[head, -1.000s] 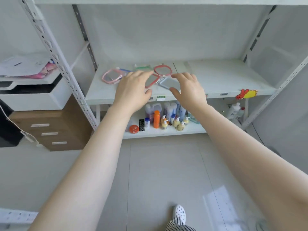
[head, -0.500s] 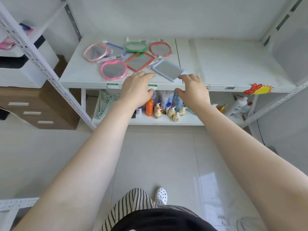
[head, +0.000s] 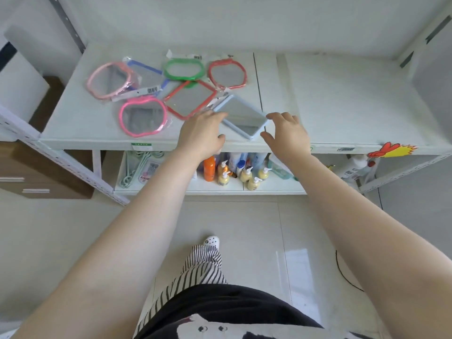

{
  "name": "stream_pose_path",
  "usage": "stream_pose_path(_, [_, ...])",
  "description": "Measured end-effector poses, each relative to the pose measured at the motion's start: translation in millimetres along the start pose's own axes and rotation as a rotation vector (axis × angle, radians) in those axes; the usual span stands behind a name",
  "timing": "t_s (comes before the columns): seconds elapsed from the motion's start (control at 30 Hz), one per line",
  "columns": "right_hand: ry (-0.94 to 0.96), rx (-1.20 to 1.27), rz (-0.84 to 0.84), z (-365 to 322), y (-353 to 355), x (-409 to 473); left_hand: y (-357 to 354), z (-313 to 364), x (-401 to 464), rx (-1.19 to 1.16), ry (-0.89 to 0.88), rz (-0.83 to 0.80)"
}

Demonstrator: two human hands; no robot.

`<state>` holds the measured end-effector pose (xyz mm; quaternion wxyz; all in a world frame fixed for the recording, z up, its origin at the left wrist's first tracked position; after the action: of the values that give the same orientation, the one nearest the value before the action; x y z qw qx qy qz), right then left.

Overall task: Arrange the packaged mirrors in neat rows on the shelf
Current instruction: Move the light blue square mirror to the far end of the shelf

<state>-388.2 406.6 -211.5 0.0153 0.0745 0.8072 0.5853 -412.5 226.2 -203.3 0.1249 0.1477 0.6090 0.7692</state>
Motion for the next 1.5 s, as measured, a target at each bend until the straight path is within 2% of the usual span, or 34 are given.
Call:
stream_pose_path(0.17, [-0.049,-0.019,-0.043,9,-17,55,-15,-14,58,-0.012,-0.008,-0.015])
stream_pose_path(0.27, [-0.069,-0.019,-0.083,16,-31,79,-36,-23,81,-0.088,0.072,-0.072])
stream_pose_path(0.6, [-0.172,0.04,-0.266,62,-97,144,-145,-52,107,-0.525,0.623,-0.289])
stream_pose_path(0.8, [-0.264,0.14,-0.33,85,-127,165,-189,-47,106,-0.976,1.02,-0.235])
stream_pose_path(0.87, [-0.299,0.176,-0.358,92,-133,167,-198,-39,107,-1.082,1.091,-0.241])
stream_pose_path(1.0, [-0.365,0.265,-0.391,104,-138,165,-204,-19,114,-1.256,1.128,-0.227])
stream_pose_path(1.13, [-0.457,0.339,-0.368,116,-123,160,-194,-12,129,-1.313,1.048,-0.268])
stream_pose_path(1.3, [-0.536,0.6,-0.259,121,-83,156,-162,-4,164,-1.39,0.929,-0.321])
stream_pose_path(1.43, [-0.729,0.991,-0.108,146,-53,146,-135,26,194,-1.467,0.804,-0.35])
stream_pose_path(1.5, [-0.796,1.148,-0.01,165,-36,139,-125,54,200,-1.516,0.739,-0.435])
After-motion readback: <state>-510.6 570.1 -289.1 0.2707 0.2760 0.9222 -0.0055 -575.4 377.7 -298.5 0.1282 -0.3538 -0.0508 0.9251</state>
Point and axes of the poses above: each hand's wrist, its own x-axis towards the middle knuckle, its own y-axis out of the back of the hand, z = x × y, the point moved 10 cm from there along x, towards the middle knuckle, and after that the axes turned 3 degrees about x, right-handed, at the moved point
